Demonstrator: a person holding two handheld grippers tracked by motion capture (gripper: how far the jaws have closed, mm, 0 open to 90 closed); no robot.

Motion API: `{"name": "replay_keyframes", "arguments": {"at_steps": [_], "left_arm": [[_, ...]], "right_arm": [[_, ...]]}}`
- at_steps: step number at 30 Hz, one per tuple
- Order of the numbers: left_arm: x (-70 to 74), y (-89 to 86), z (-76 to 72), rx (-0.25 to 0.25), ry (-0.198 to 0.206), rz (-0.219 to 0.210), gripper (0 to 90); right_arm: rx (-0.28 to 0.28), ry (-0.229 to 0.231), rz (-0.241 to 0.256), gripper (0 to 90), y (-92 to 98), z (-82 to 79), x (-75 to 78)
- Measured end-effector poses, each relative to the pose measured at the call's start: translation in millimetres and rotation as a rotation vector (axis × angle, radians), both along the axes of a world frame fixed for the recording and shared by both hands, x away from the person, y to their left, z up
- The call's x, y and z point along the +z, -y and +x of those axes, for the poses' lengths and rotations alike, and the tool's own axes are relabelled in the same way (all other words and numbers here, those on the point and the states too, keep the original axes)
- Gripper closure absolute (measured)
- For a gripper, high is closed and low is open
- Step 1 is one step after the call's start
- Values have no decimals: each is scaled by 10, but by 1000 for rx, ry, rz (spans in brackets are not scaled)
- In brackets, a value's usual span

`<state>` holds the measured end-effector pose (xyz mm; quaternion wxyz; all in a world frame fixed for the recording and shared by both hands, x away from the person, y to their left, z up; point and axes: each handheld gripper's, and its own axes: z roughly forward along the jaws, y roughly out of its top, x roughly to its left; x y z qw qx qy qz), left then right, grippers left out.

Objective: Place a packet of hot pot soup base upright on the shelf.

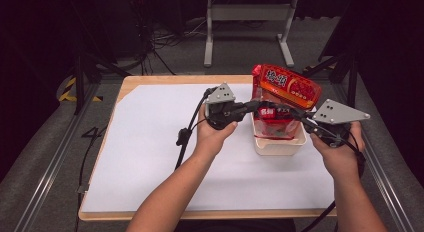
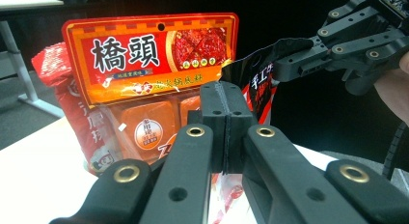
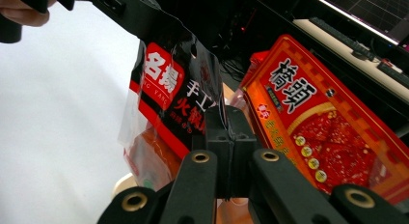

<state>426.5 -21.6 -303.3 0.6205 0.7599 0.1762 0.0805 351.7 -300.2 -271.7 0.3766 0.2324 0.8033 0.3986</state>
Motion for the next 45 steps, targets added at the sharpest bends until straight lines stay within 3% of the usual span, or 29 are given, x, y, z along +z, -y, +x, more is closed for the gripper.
{"name": "replay_keyframes", "arguments": {"at_steps": [4,25,29,45], "left_arm": [[-15,62,23,-2,-8,22,900],[-150,210,131,2,-68,92,900],[-179,233,149,-3,-97,90,890],[-232,289,157,-26,-120,113,845]], "right_arm": [[-27,-3,-18,900,26,4,-21],[-88,-112,20,900,94,66,-175],[-89,-123,18,900,115,48,-194],[-91,-174,75,875,201,43,-257]]}}
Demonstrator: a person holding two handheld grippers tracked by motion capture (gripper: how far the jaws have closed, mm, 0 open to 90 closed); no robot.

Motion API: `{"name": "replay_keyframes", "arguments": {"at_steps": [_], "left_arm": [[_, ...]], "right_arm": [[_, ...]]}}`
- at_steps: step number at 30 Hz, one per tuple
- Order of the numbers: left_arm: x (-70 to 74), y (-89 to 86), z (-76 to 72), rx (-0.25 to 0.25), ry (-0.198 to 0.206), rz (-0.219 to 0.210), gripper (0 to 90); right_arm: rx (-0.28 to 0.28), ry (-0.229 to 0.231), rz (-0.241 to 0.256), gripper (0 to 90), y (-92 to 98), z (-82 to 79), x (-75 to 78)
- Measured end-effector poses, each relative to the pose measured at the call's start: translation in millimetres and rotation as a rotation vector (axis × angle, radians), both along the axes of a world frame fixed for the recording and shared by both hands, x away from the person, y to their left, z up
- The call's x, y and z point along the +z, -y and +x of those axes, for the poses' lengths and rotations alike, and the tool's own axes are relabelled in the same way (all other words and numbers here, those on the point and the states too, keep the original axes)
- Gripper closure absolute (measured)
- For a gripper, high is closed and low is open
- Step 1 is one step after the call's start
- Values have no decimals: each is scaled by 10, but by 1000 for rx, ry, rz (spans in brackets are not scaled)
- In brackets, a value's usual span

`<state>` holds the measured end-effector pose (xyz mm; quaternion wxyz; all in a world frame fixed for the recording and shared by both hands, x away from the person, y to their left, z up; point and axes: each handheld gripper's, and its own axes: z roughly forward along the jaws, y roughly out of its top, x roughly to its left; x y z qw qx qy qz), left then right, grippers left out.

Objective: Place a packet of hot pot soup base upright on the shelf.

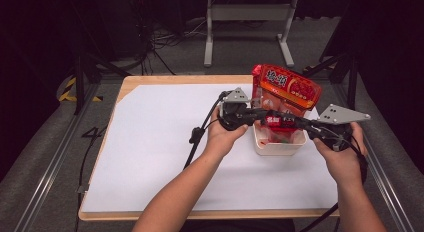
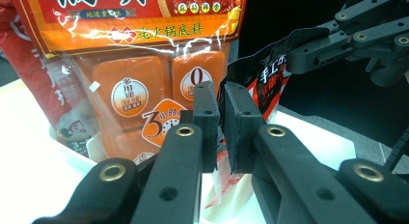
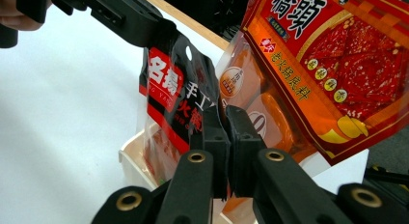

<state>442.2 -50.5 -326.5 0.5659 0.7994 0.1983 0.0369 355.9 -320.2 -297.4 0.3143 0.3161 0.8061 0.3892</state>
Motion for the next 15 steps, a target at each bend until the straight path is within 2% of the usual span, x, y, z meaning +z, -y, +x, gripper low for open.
{"name": "replay_keyframes", "arguments": {"at_steps": [10,15], "left_arm": [[-57,29,-4,-12,-23,5,826],[-74,48,6,-17,-36,4,762]], "right_arm": [[-13,-39,-2,863,36,5,-37],[-23,-66,-2,850,60,5,-38]]}}
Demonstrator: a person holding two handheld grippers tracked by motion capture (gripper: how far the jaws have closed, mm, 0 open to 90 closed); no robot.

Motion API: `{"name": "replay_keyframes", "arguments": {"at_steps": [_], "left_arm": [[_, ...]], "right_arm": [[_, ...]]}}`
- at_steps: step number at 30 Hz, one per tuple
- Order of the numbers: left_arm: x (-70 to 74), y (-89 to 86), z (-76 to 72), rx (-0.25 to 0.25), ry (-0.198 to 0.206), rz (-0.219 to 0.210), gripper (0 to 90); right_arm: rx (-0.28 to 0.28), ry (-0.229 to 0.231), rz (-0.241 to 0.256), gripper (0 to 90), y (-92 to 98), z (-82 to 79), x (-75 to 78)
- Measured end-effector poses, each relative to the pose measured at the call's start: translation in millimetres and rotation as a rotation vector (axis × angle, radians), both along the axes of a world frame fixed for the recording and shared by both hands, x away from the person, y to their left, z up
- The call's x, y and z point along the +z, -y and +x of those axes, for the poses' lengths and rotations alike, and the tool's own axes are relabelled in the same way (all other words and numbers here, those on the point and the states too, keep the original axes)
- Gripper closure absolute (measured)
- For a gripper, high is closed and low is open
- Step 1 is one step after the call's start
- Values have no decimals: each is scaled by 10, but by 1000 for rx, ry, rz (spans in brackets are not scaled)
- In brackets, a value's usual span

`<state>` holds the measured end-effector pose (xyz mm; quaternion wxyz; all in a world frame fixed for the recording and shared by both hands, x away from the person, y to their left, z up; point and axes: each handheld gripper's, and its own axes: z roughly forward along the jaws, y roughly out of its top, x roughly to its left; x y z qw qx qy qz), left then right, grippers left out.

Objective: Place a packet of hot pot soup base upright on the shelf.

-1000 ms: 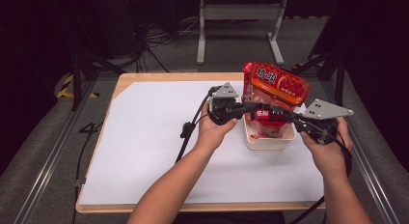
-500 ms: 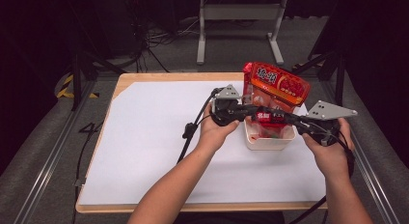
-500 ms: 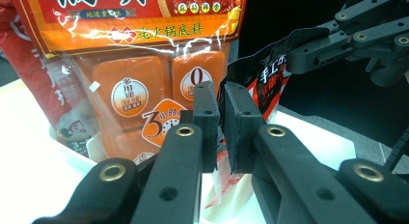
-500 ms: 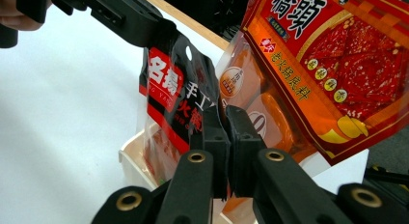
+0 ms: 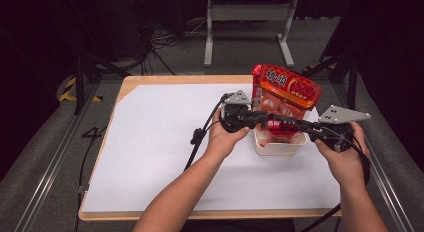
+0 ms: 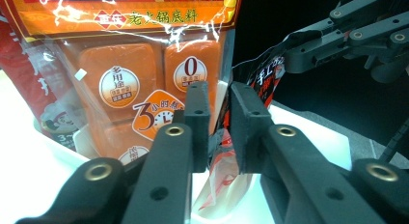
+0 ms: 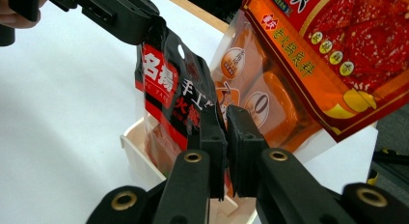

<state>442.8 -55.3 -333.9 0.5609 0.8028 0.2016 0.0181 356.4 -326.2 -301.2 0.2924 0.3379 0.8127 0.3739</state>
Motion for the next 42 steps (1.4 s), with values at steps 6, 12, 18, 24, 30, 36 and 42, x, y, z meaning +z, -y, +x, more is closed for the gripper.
{"name": "replay_keyframes", "arguments": {"at_steps": [6,12,18,24,30,36,42], "left_arm": [[-43,14,34,27,-44,1,466],[-55,-18,10,11,-36,6,417],[-8,-80,-53,16,8,17,405],[78,-213,-169,24,69,31,384],[170,-439,-338,41,102,30,371],[235,-696,-476,66,135,42,356],[299,-995,-596,113,175,59,349]], "right_arm": [[-21,-14,32,660,62,5,-6],[-22,11,61,602,65,14,-10],[-7,21,85,565,33,24,-15],[11,61,124,516,28,-6,19],[18,62,162,468,23,-37,21],[25,64,203,443,41,-48,25],[37,71,203,432,52,-60,54]]}}
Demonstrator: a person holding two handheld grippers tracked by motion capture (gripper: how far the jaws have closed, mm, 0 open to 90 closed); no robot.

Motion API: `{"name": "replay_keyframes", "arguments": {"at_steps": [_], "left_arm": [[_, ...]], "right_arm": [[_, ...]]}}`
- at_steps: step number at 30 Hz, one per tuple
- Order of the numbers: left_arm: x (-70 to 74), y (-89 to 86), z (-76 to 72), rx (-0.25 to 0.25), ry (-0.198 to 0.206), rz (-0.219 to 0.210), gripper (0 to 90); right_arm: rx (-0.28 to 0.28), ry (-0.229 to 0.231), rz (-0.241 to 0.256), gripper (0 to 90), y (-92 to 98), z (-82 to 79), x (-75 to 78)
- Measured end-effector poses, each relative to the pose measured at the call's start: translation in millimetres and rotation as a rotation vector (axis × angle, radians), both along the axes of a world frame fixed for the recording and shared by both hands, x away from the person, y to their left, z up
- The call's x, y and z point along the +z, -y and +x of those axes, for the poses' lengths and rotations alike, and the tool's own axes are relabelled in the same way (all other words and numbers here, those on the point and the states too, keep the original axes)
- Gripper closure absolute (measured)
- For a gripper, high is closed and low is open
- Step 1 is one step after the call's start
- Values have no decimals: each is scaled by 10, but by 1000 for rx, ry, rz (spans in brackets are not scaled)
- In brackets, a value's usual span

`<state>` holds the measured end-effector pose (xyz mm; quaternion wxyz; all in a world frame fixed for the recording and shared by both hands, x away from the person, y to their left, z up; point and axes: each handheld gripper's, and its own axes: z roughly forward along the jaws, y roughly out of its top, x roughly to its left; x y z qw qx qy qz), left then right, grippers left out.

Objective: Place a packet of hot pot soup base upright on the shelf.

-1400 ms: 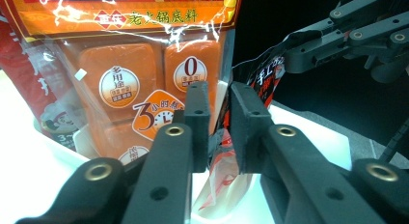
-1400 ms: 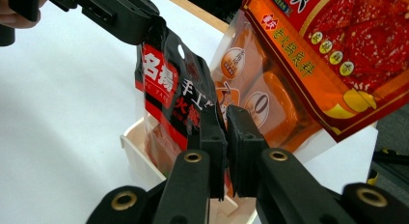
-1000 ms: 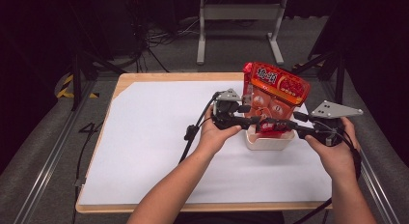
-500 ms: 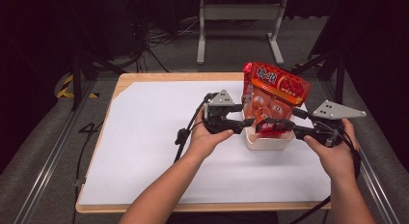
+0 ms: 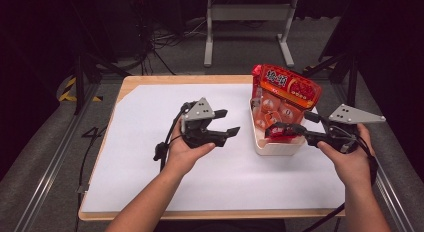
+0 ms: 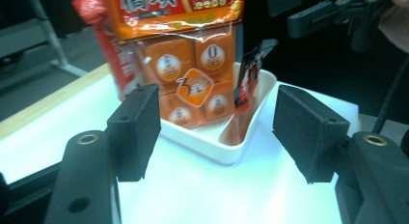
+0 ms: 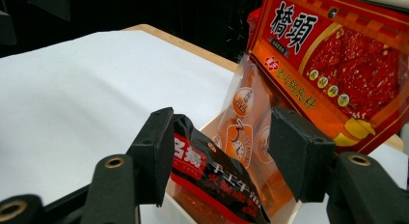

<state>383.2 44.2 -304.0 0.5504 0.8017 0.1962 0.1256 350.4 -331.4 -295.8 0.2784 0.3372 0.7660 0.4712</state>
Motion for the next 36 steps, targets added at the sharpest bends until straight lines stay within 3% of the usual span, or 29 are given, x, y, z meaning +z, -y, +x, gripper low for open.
{"name": "replay_keyframes", "arguments": {"at_steps": [5,8,21,25,27,30,33,36], "left_arm": [[-14,-267,-92,48,16,19,345],[-39,-403,-133,58,7,22,343],[-206,-1045,-309,154,3,-20,339],[-298,-1246,-367,190,13,-43,340],[-339,-1332,-406,201,29,-63,332],[-421,-1433,-456,201,32,-72,329],[-495,-1487,-473,198,23,-65,324],[-552,-1538,-454,172,-11,-94,312]], "right_arm": [[8,3,16,426,4,3,-8],[18,-4,11,420,-3,14,-27],[54,2,-11,386,-47,37,-69],[109,-1,24,371,-65,39,-127],[133,1,10,350,-93,40,-162],[144,-2,8,343,-119,54,-210],[144,-21,47,328,-121,87,-267],[146,-32,94,284,-123,89,-312]]}}
